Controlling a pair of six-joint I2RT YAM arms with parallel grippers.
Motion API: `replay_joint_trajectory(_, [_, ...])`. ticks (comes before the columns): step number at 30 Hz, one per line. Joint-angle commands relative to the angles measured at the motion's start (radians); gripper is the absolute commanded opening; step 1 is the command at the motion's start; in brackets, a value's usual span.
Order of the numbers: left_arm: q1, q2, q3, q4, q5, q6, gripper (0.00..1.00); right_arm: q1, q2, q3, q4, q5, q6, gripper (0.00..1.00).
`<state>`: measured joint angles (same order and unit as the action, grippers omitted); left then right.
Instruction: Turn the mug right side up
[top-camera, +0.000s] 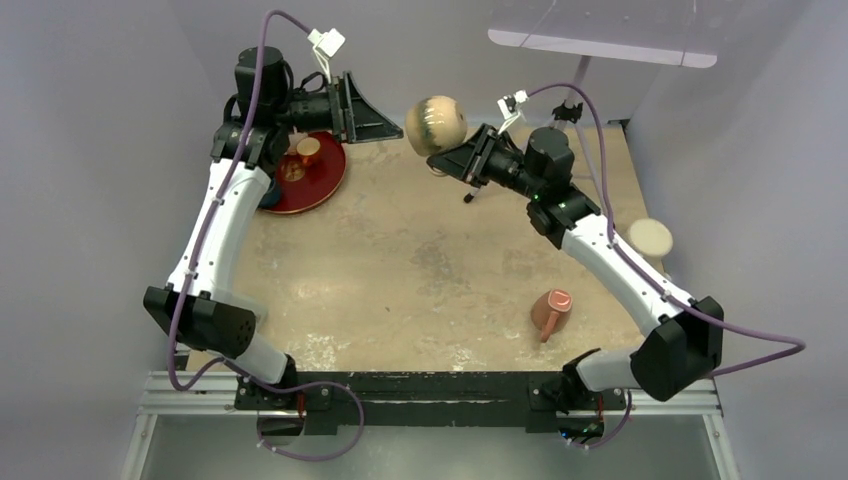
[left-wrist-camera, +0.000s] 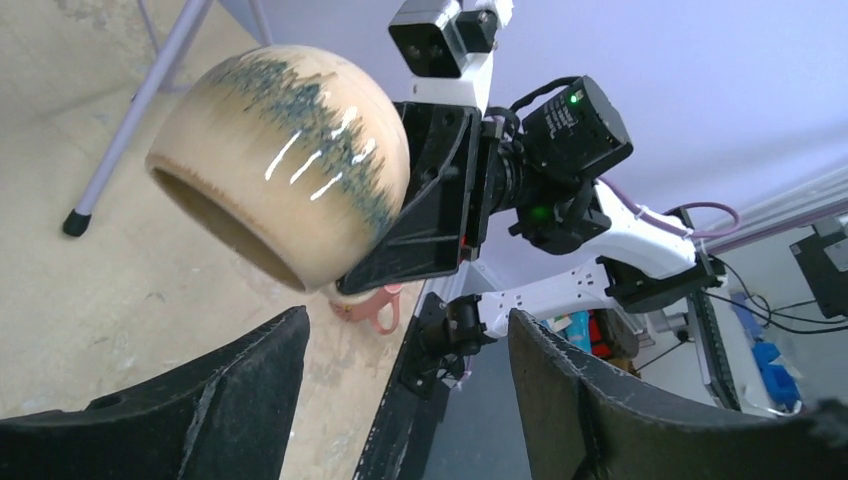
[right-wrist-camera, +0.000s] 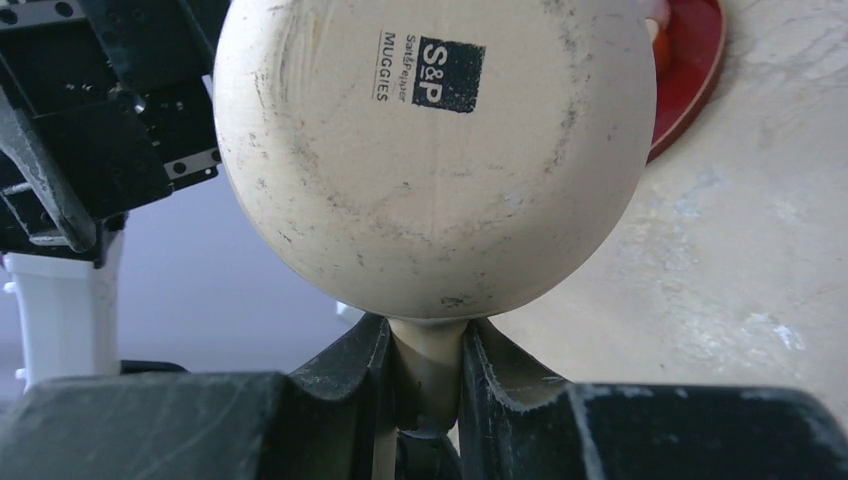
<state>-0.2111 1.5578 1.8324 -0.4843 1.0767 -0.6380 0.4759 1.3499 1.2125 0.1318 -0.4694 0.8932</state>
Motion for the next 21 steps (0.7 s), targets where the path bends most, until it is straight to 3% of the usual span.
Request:
replay_joint_trajectory(1, [-0.033, 0.03, 0.02, 0.133, 0.009, -0.14, 0.75, 0.029, -0.01, 0.099, 0.248, -0.053, 0.067, 0.0])
replay_joint_trajectory(9, [-0.043, 0.055, 0.074, 0.047, -0.044, -0.073, 0.72, 0.042, 0.008, 0.105, 0.302, -0.052, 0.099, 0.0])
replay_joint_trajectory(14, [-0.043, 0.068, 0.085, 0.105, -0.037, -0.117, 0.68, 0.047, 0.029, 0.108, 0.333, -0.071, 0.124, 0.0])
replay_joint_trajectory(18, [-0.054, 0.087, 0.111, 0.17, -0.015, -0.179, 0.52, 0.064, 0.06, 0.11, 0.354, -0.085, 0.136, 0.0])
replay_joint_trajectory(21, [-0.066, 0.095, 0.113, 0.203, 0.0, -0.21, 0.29, 0.072, 0.094, 0.125, 0.362, -0.11, 0.139, 0.0])
